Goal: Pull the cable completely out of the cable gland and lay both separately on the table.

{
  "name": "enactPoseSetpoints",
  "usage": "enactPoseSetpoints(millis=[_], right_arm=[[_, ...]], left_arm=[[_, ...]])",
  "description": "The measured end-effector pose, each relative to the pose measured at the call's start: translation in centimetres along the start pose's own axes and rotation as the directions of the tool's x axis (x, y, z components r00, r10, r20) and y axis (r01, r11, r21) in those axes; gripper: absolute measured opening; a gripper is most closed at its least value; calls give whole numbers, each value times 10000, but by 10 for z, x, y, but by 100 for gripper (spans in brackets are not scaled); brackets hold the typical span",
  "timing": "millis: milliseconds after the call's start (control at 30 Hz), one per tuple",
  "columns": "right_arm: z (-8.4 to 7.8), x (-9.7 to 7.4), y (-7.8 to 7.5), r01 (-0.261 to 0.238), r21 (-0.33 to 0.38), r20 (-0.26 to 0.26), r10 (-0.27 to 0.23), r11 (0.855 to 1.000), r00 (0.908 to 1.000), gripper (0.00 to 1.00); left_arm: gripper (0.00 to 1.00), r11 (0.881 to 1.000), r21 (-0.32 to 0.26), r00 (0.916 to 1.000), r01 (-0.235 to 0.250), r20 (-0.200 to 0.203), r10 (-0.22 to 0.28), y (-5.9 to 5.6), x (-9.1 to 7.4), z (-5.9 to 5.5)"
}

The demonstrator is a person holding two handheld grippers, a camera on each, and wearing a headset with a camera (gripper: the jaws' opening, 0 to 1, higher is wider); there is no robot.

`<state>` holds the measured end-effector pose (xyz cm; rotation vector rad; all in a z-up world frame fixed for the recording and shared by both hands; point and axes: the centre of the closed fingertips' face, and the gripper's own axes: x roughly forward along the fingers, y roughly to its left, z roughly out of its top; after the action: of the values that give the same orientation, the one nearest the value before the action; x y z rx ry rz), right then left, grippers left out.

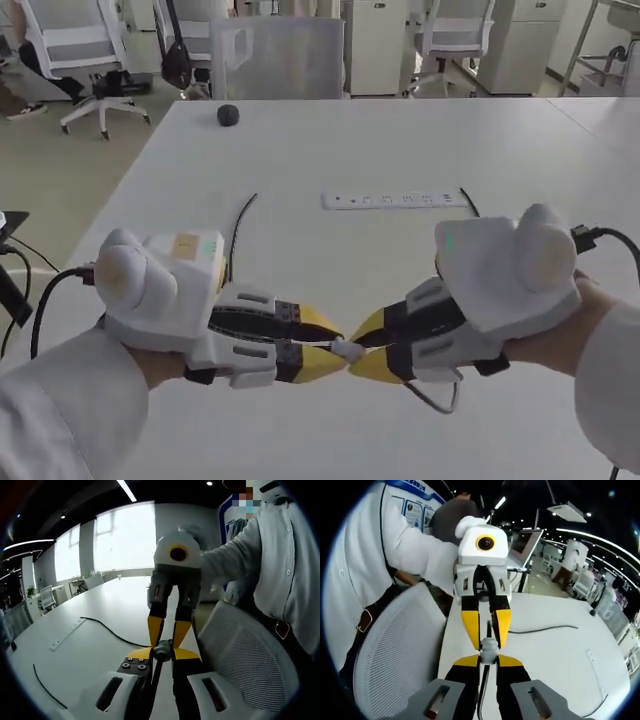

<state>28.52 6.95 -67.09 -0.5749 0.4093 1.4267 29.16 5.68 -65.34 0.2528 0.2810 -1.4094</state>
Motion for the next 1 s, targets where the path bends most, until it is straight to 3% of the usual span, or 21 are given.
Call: enactPoseSetpoints(millis=[67,200,567,1000], right_arm=[[0,2,-3,367,-486,-35,-369,9981,9993,6],[-1,5,-2,574,-771,-47,-580,9954,9983,6],[0,4,-1,227,-743,-55,-231,9970,9997,7],[2,4,0,200,-723,-54,-205,9972,9998,8]], left_arm=[[14,9998,-180,10000,-52,-41,51,2,-1,-1],[14,9994,-336,9999,-61,-115,57,2,-1,-3],[14,9999,-104,9998,-39,-181,37,0,-2,-4],[14,10000,10,9998,-54,-176,54,-1,-5,-3]])
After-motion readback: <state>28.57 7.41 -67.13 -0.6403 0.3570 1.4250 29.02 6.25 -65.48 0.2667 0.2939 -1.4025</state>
